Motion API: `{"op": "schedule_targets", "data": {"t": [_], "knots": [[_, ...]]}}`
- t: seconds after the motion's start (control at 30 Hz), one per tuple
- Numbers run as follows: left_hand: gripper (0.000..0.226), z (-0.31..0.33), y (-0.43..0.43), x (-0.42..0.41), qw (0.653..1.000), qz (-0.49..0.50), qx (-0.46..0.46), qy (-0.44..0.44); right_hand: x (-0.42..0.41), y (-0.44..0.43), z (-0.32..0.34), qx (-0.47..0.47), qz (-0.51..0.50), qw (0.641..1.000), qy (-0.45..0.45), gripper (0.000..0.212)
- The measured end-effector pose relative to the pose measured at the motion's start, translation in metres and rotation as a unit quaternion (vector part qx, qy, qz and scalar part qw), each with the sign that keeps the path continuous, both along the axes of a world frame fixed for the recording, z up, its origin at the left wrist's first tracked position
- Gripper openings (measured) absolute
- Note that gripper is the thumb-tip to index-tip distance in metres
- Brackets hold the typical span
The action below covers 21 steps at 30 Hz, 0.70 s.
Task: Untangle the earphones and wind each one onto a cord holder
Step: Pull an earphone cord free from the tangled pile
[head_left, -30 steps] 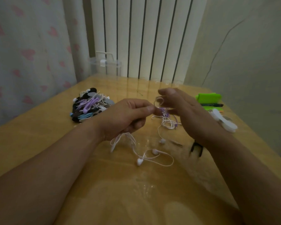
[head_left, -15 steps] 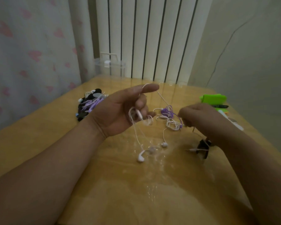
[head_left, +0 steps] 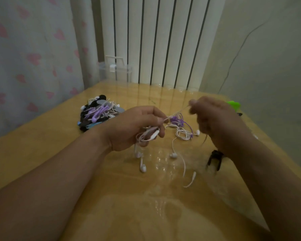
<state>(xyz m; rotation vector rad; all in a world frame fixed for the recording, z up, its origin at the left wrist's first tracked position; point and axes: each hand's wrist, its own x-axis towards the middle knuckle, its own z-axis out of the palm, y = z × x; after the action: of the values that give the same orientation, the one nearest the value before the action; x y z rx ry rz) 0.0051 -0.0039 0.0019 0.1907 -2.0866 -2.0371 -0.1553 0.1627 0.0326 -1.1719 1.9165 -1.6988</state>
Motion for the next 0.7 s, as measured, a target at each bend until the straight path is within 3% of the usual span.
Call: {"op": "schedule_targets", "data": {"t": [0.1,0.17,0.23,0.3,0.4,0.47,0.53,0.6,0.7], "knots": [[0.02,-0.001,0.001,0.0,0.999,-0.007,-0.035,-0.008,-0.011,0.003,0.01,-0.172,0.029,0.95,-0.258,0.032],[0.024,-0.001,0.005,-0.001,1.0,-0.006,-0.029,-0.003,-0.011,0.004,0.009,-0.217,0.065,0.913,-0.34,0.035],[0.023,-0.002,0.002,-0.003,0.999,0.023,-0.022,0.012,-0.013,0.002,0.005,-0.221,0.08,0.899,-0.37,0.03],[0.016,-0.003,-0.004,-0.003,0.997,0.07,-0.032,0.028,-0.014,0.0,0.003,-0.18,0.074,0.922,-0.335,0.029],[0.01,-0.004,-0.009,-0.004,0.992,0.102,-0.032,0.07,-0.019,-0.004,-0.005,-0.101,0.027,0.975,-0.198,0.025],[0.007,-0.003,-0.013,-0.004,0.986,0.124,-0.006,0.113,-0.019,-0.007,-0.01,-0.063,0.014,0.988,-0.138,0.027],[0.014,0.0,-0.019,-0.002,0.972,0.156,0.057,0.164,-0.018,-0.008,-0.011,-0.043,0.014,0.989,-0.139,0.018],[0.02,0.003,-0.025,0.001,0.943,0.2,0.156,0.213,-0.019,-0.008,-0.011,-0.026,0.001,0.989,-0.146,0.006],[0.025,0.005,-0.033,0.003,0.866,0.303,0.307,0.253,-0.02,-0.007,-0.011,-0.034,-0.012,0.988,-0.15,0.014]]}}
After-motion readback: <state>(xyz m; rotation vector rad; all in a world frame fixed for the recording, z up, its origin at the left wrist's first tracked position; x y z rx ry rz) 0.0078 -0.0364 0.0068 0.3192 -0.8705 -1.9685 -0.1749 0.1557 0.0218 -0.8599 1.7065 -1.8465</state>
